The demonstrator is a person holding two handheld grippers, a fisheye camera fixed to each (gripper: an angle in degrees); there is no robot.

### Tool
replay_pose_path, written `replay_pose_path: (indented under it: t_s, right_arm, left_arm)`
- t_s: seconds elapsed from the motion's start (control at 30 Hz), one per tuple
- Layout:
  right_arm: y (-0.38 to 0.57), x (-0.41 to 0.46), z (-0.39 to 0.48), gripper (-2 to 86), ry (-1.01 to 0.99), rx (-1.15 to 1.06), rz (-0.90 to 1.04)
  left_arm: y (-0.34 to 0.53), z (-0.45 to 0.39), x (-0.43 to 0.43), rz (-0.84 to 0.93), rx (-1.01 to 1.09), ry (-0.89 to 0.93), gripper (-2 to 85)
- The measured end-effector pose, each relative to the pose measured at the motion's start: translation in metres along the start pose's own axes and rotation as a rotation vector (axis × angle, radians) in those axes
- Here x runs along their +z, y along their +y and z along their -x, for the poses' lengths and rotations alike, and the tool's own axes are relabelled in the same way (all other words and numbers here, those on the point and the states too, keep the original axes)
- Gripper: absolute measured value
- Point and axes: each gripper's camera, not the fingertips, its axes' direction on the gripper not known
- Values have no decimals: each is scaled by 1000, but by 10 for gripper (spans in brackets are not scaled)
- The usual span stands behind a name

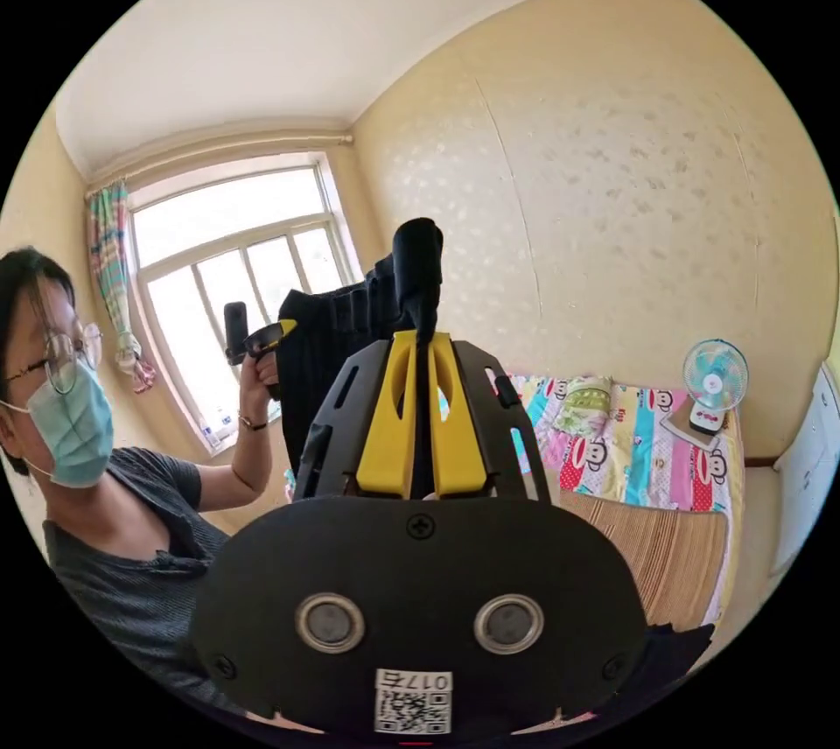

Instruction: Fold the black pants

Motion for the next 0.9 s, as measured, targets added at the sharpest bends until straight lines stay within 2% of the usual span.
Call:
replay_pose_path:
  t_s: [0.1, 0.13, 0.2, 0.27, 0.3, 0.37, 0.43, 0.5, 0.57, 0.67, 0.77, 0.9]
  right_arm:
    - [-8, 81, -91, 18, 199, 24, 101]
    - [-12, 104, -112, 19, 247, -3, 126]
    - [-25, 198, -208, 23, 336, -44, 222]
    - [-25, 260, -297, 27, 309, 112, 338]
    - [-16, 291, -348, 30, 333, 207, 434]
    - [18, 311, -397, 33, 412, 290, 486]
    - [72, 321, -428, 39, 412, 371, 516]
    - [172, 333, -447, 49, 298, 379, 697]
    - [256, 326, -448, 55, 267, 394, 832]
    - [374, 286, -444, 73, 221, 470, 1018]
    - [440, 217, -439, 87, 217, 623, 1047]
    - [488, 135, -424, 98, 147, 829, 1065]
  left_arm:
    - [13, 115, 83, 128, -206, -56, 7]
    - [13, 179, 124, 211, -321, -87, 11]
    - [18, 279, 187, 306, -445, -151, 30]
    - [50, 404, 248, 363, -601, -262, 57]
    - [65, 428, 256, 375, -640, -296, 60]
    - [146, 496, 264, 403, -809, -384, 77]
    - [226, 517, 263, 438, -902, -356, 81]
    - [315, 516, 263, 540, -938, -310, 85]
    - [445, 492, 257, 717, -1023, -268, 92]
    - [573, 444, 240, 882, -1145, -173, 99]
    - [634, 396, 219, 968, -1175, -145, 106]
    - [653, 349, 190, 958, -1169, -105, 109]
